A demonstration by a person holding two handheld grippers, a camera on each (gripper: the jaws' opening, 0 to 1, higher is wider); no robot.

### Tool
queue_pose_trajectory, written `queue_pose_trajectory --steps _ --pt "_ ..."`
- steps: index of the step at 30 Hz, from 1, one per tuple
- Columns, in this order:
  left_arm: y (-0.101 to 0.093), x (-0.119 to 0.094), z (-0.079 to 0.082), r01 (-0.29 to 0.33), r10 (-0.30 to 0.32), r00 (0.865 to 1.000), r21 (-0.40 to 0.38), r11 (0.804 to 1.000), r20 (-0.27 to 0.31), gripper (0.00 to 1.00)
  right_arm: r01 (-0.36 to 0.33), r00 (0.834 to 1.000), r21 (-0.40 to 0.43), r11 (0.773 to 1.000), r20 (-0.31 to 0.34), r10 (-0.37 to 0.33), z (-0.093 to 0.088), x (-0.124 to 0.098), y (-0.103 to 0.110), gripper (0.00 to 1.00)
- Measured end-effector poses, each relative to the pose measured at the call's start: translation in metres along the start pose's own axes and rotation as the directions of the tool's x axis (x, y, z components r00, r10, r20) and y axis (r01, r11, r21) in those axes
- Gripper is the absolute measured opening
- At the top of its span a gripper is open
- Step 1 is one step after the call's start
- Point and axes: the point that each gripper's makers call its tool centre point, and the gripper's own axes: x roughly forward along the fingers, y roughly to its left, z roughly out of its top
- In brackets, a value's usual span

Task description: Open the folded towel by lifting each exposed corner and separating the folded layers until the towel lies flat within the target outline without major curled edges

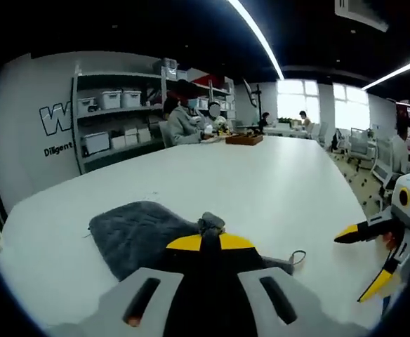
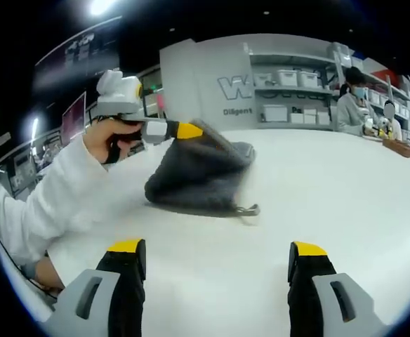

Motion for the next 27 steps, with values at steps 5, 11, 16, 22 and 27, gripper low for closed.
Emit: queue_pose_trajectory --steps 5,11,16,22,27 --pt "0.013 -0.011 0.007 -0.025 0.025 1.000 -0.019 1.000 0.013 0.05 -0.005 1.000 -0.005 1.000 -0.007 0.005 -0.001 0.002 0.003 0.82" --pt "0.034 -0.026 0.010 -0.098 0.099 0.995 0.050 0.994 -0.009 0.05 -0.012 1.000 -0.012 1.000 -0.011 0.012 -0.001 0.004 0.007 0.82" --pt "0.049 -0.038 0.005 -0.142 0.152 0.986 0.122 0.982 -0.073 0.05 -0.014 1.000 -0.015 1.000 -0.015 0.014 -0.002 0.004 0.008 0.82" --pt "0.064 -0.053 0.000 -0.193 0.229 0.964 0.234 0.953 -0.137 0.05 -0.014 1.000 -0.016 1.000 -0.016 0.014 -0.003 0.005 0.010 0.82" --pt "0.067 -0.060 -0.005 -0.187 0.238 0.955 0.264 0.946 -0.178 0.06 -0.020 1.000 -0.020 1.000 -0.020 0.020 -0.003 0.006 0.013 0.82"
